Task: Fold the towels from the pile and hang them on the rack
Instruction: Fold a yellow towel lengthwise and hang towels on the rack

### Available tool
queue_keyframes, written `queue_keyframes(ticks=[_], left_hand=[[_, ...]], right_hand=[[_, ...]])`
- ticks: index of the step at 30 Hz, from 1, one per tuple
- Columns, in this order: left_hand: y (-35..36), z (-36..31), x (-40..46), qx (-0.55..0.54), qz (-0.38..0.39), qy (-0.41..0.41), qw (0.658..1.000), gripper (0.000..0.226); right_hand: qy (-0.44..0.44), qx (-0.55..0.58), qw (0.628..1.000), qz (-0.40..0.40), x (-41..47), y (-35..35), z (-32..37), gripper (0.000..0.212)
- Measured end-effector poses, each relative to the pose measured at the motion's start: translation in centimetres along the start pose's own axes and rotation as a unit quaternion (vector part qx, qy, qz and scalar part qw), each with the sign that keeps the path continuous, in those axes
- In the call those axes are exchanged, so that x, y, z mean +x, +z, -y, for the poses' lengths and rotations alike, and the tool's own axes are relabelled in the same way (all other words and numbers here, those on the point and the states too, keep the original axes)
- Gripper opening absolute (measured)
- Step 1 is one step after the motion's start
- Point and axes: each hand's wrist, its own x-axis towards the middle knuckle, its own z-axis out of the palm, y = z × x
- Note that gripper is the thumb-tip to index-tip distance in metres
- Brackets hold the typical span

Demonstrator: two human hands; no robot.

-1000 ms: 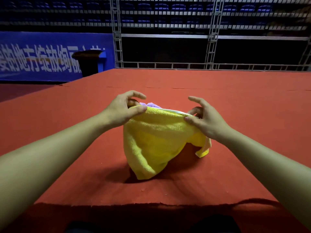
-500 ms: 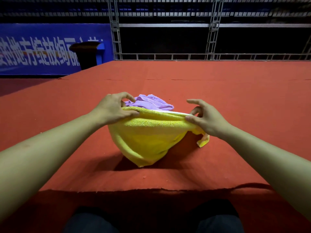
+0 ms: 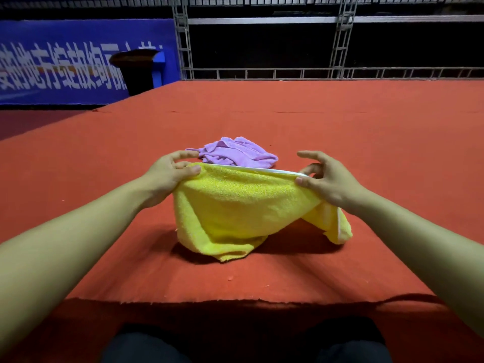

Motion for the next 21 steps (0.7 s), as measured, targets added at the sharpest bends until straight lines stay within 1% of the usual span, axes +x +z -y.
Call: queue_keyframes(ticks=[4,7,9,11,12,14,16,18,19,21], left_hand=[[-0.7,2.0,3.2,0.048,-0.020,-0.021,0.998,0.038],[-1.7,1.1,6.7,0.081,-0.045,-0.014,0.996,0.041],[-2.7,-2.3,9.8,0.104,-0.082,0.033,0.991,0.045],[-3.5,-7.5,12.8,0.110,-0.117,0.101,0.982,0.046],[-3.9,-10.3,13.8,0.118,-0.134,0.141,0.974,0.046],[-4.7,-14.8,14.7,0.172,-0.160,0.208,0.949,0.045],[-5.5,-17.0,14.2,0.241,-0.166,0.247,0.924,0.044],[-5.9,-16.4,13.0,0.285,-0.169,0.253,0.909,0.045],[-6.0,-14.9,12.0,0.293,-0.167,0.247,0.908,0.046],[-6.3,-9.9,9.9,0.317,-0.155,0.225,0.908,0.046]], right_hand=[[0.017,-0.030,0.999,-0.010,3.1,0.6,-1.8,0.055],[0.020,-0.050,0.998,-0.022,7.0,0.7,-2.3,0.057],[-0.005,-0.060,0.996,-0.058,10.9,-0.4,-0.8,0.057],[-0.051,-0.057,0.991,-0.110,15.2,-2.4,2.4,0.057],[-0.079,-0.054,0.986,-0.134,17.0,-3.6,4.3,0.057],[-0.131,-0.036,0.976,-0.170,19.5,-5.7,7.9,0.058],[-0.171,-0.019,0.970,-0.174,19.9,-6.6,10.0,0.058],[-0.181,-0.030,0.970,-0.158,18.6,-6.0,10.0,0.057],[-0.178,-0.039,0.973,-0.142,17.4,-5.2,9.2,0.056],[-0.163,-0.043,0.980,-0.102,14.1,-3.1,6.4,0.056]])
